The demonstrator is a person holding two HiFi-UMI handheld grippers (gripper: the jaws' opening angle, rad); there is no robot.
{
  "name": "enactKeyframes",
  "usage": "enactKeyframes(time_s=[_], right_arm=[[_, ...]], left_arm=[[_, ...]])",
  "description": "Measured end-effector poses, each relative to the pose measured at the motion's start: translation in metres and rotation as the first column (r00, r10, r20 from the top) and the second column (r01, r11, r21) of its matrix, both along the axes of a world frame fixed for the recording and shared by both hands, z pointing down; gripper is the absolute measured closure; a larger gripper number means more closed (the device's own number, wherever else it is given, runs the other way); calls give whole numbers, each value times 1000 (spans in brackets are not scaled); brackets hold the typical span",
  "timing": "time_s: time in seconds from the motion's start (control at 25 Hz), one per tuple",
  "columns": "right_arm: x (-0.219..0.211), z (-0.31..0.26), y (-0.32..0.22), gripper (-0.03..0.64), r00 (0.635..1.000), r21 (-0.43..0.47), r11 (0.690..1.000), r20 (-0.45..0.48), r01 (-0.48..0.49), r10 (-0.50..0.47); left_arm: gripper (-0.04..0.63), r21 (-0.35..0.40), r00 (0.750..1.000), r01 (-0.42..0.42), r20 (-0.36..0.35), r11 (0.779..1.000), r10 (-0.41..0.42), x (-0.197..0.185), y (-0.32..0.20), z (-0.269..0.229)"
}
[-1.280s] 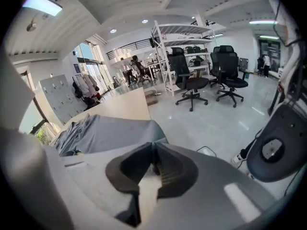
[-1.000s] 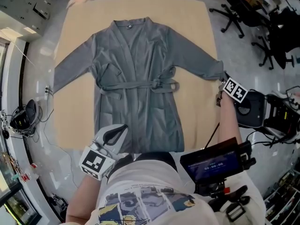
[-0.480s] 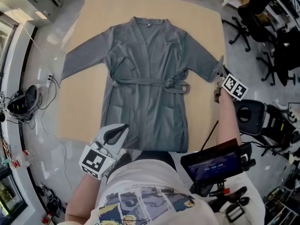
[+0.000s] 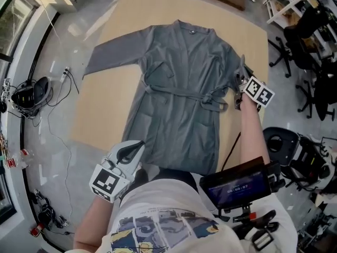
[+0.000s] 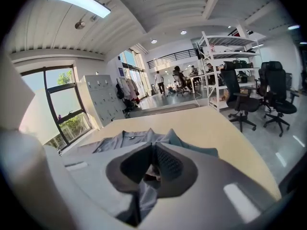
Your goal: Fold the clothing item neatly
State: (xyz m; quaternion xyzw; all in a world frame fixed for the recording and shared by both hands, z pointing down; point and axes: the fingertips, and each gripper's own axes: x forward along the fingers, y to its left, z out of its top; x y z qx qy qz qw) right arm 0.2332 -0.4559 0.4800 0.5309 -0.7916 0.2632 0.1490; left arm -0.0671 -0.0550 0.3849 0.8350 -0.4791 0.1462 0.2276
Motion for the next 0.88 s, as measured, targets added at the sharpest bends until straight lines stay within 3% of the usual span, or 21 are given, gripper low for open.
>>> enactKeyframes(time_s=[0.44,0.88], right_arm=[[-141,1,-12,589,979,3,979,25,204,-204],[-250,12,2,589,926,-11,927,41,375,-374]], left_arm=[[588,-11,990,141,4,990,-141,-33,24,0],[588,-17,976,220,10,975,-220,-50,41,5]])
